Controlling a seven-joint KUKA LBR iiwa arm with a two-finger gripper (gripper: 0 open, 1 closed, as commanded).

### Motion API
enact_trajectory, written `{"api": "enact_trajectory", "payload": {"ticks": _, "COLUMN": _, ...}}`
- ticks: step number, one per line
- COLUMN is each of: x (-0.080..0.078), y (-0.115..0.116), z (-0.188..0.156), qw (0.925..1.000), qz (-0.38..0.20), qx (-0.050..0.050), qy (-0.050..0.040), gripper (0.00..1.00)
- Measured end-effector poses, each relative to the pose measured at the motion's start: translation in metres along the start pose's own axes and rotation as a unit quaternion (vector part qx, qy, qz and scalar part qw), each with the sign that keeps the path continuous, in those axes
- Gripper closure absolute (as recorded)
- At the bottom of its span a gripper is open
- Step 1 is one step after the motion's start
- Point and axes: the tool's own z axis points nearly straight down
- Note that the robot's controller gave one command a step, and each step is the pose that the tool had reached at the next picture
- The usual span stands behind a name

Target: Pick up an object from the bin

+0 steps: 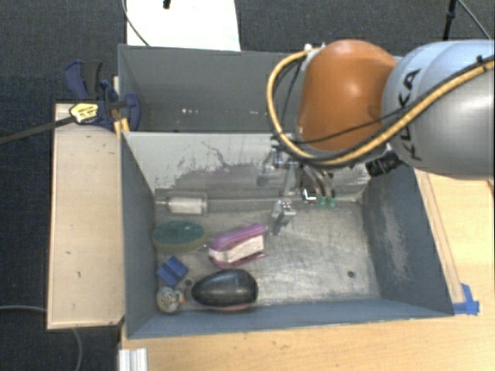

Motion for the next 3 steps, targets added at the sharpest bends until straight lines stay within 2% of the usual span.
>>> {"api": "enact_trajectory", "payload": {"ticks": 1, "x": 0.026, "y": 0.009, "z": 0.146, "qw": 0.9983, "qz": 0.058, "qx": 0.0, "qy": -0.0019, "gripper": 0.0}}
{"api": "enact_trajectory", "payload": {"ticks": 2, "x": 0.025, "y": 0.009, "z": 0.143, "qw": 0.9982, "qz": 0.059, "qx": 0.0, "qy": -0.0031, "gripper": 1.0}}
{"api": "enact_trajectory", "payload": {"ticks": 3, "x": 0.022, "y": -0.004, "z": -0.032, "qw": 0.9978, "qz": -0.066, "qx": 0.0, "qy": -0.0066, "gripper": 1.0}}
